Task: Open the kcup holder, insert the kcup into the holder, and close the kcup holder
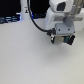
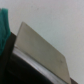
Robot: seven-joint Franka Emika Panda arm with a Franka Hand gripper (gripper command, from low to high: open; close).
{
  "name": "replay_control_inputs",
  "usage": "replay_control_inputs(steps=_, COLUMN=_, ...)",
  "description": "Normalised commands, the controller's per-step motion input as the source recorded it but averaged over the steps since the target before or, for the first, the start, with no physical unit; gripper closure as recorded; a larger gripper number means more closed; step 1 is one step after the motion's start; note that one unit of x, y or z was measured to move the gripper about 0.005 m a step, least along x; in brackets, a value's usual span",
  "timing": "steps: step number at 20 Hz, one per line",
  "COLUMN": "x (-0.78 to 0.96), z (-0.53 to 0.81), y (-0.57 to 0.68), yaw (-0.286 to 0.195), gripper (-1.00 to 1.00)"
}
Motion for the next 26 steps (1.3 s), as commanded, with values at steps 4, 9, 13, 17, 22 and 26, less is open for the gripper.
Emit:
replay_control_inputs(steps=4, x=-0.52, z=0.05, y=0.54, yaw=0.092, gripper=-1.00)
replay_control_inputs(steps=9, x=-0.55, z=0.06, y=0.54, yaw=0.088, gripper=-1.00)
replay_control_inputs(steps=13, x=-0.70, z=0.01, y=0.57, yaw=0.052, gripper=-1.00)
replay_control_inputs(steps=17, x=-0.86, z=-0.01, y=0.49, yaw=0.044, gripper=-1.00)
replay_control_inputs(steps=22, x=-0.90, z=-0.01, y=0.46, yaw=0.047, gripper=-1.00)
replay_control_inputs(steps=26, x=-0.71, z=0.03, y=0.47, yaw=0.074, gripper=-1.00)
